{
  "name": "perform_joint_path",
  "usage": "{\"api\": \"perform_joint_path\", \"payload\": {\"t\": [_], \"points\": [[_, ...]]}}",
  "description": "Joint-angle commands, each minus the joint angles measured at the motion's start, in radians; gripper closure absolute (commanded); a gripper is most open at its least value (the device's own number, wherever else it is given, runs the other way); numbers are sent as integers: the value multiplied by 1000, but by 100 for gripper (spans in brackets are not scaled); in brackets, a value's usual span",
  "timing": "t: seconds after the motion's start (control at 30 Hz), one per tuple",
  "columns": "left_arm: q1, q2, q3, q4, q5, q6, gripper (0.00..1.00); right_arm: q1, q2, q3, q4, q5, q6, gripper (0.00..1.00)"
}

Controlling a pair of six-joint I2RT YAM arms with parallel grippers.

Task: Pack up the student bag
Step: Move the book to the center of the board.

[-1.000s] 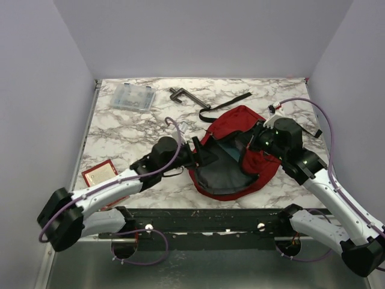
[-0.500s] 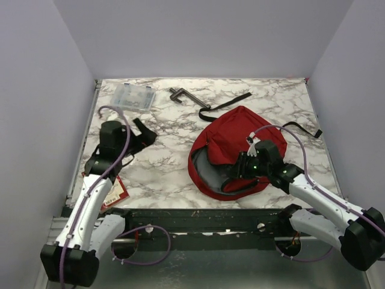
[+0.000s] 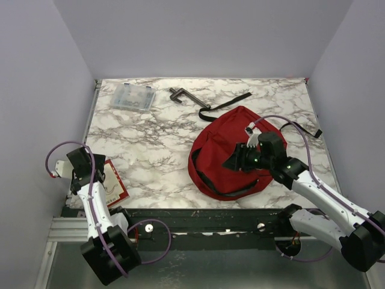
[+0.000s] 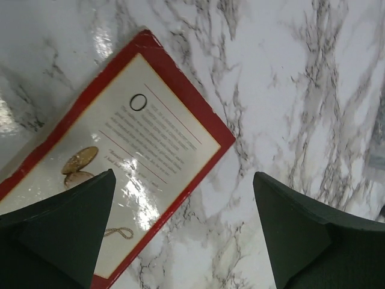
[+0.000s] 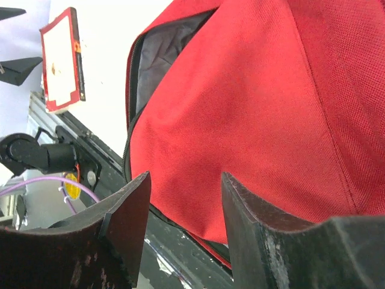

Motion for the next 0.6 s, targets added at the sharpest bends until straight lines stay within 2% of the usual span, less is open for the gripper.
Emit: {"api": "perform_joint_path", "payload": {"t": [0.0, 0.07, 0.23, 0.4, 0.57], "points": [[79, -50, -34, 9, -97, -59, 2, 4, 28, 30, -3, -70, -55, 46], [93, -48, -34, 2, -143, -51, 2, 3, 28, 35, 3, -78, -63, 45], [174, -36, -67, 18, -118, -78, 2, 4, 16, 37, 11, -95, -82, 45], [215, -74, -79, 14, -183, -70, 1, 3, 9, 46, -3, -98, -110, 45], [264, -80, -112, 5, -202, -141, 1, 3, 9, 74, -33, -108, -140, 45]]}}
